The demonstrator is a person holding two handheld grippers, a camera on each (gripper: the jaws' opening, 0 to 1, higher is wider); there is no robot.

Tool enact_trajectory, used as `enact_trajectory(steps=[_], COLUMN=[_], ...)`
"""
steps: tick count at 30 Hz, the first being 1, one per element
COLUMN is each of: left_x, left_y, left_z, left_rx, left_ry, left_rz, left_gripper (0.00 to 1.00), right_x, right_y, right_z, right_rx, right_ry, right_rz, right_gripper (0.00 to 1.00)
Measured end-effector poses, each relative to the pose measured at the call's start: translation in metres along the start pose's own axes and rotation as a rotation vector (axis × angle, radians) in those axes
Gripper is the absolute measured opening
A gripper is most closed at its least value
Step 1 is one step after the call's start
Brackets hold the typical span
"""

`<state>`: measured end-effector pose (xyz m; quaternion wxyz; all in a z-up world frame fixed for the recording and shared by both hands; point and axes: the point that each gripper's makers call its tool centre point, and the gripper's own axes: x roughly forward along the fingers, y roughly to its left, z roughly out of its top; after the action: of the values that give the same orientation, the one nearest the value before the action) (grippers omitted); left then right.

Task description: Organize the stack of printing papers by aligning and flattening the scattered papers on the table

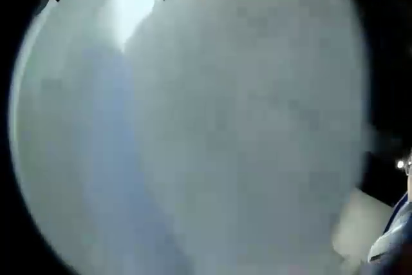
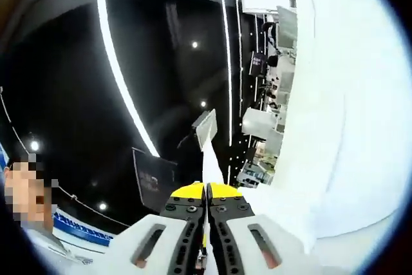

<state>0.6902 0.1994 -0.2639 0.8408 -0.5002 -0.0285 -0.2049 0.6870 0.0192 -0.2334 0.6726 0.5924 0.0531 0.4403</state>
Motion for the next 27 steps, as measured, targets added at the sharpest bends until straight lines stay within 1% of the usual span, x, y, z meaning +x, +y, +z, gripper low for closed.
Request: enact_trajectory(steps=[1, 2, 4, 6, 12, 16, 19, 20, 23, 25, 27], left_x=[-0.001, -0.001, -0.001, -0.001, -0.002, -0.003, -0.003, -0.003, -0.003, -0.004, -0.004], left_y=[0.001, 0.002, 0.003, 0.003, 0.004, 0.005, 0.005, 0.005, 0.007, 0.005, 0.009], left_z=[0.002, 0.004, 0.005, 0.005, 0.007, 0.009, 0.009, 0.01, 0.01, 0.008, 0.01], left_rx=[0.0, -0.001, -0.008, -0.009, -0.009, -0.009, -0.01, -0.01, 0.002, 0.007, -0.001], left_ry=[-0.011, -0.021, -0.029, -0.032, -0.045, -0.055, -0.061, -0.063, -0.069, -0.069, -0.075], left_rz=[0.007, 0.011, 0.011, 0.014, 0.016, 0.022, 0.023, 0.024, 0.027, 0.03, 0.039], left_gripper=[0.27, 0.27, 0.27, 0.27, 0.27, 0.25, 0.25, 0.24, 0.2, 0.18, 0.18], right_x=[-0.001, -0.001, -0.001, 0.0, 0.0, 0.0, 0.0, -0.001, -0.002, -0.003, -0.003], right_y=[-0.001, -0.003, -0.002, 0.0, -0.002, -0.003, -0.006, -0.007, -0.011, -0.012, -0.013], right_z=[-0.004, -0.007, -0.013, -0.014, -0.017, -0.021, -0.022, -0.023, -0.022, -0.022, -0.023], right_rx=[-0.037, -0.077, -0.133, -0.179, -0.181, -0.243, -0.26, -0.265, -0.326, -0.331, -0.337], right_ry=[0.018, 0.026, 0.035, 0.028, 0.016, 0.034, 0.04, 0.042, 0.045, 0.046, 0.052], right_rz=[-0.011, -0.034, -0.05, -0.064, -0.086, -0.106, -0.125, -0.131, -0.162, -0.168, -0.167], right_gripper=[0.0, 0.0, 0.0, 0.0, 0.0, 0.0, 0.0, 0.0, 0.0, 0.0, 0.0])
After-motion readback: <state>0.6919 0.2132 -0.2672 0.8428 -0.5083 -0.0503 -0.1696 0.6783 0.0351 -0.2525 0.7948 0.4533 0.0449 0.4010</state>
